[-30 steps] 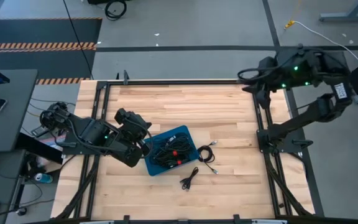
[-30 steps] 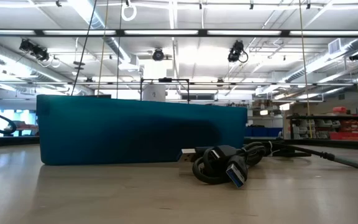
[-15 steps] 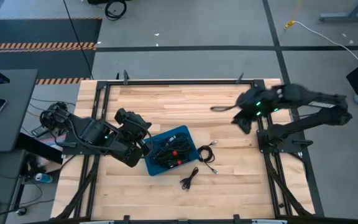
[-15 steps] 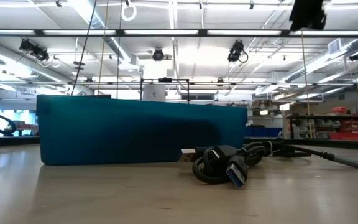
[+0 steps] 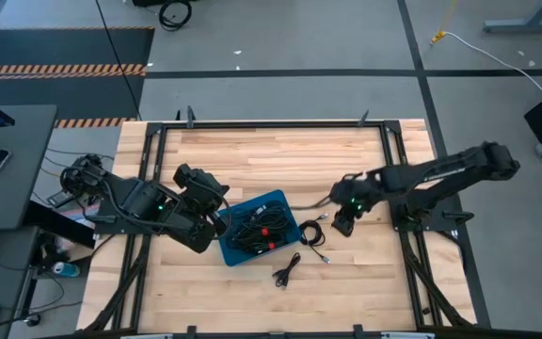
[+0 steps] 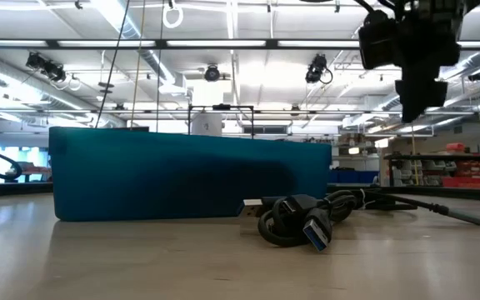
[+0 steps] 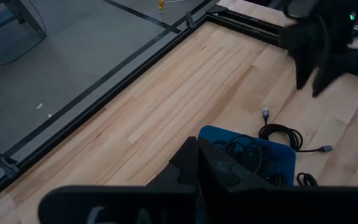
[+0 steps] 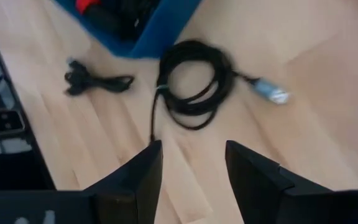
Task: Pick and place USB-C Cables
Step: Put the black charger cable into the blue bin
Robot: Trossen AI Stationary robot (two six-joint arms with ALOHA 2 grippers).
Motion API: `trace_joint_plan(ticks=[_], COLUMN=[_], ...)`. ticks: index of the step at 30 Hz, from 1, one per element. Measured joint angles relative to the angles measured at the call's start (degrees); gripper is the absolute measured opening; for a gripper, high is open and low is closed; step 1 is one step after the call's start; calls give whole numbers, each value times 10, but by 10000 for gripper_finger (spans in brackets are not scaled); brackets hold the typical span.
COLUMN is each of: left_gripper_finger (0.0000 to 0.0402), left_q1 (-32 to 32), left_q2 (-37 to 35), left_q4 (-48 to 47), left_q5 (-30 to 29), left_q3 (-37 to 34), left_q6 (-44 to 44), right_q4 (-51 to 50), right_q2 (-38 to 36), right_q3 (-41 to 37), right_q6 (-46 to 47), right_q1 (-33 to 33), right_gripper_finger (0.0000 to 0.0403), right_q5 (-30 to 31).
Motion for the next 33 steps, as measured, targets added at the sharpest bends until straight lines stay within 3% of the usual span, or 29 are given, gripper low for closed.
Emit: trace_joint_plan(ticks=[7,18,27,33], left_gripper_finger=[5,5,5,5], left_q1=[0,0,0,1], left_q2=[0,0,0,0], left_q4=[0,0,1,1], left_q5=[0,0,0,0], left_q3=[0,0,0,0], left_q6=[0,-1,-2,-1], right_q4=[16,20,107,167], right_q2=[70,171,207,209], right_q3=[-7,-7,-7,-6], right_q6=[3,-123,-109,-98], right_q1=[43,43,47,51], right_gripper_finger=[209,225,225,225], right_q5=[55,99,43,40])
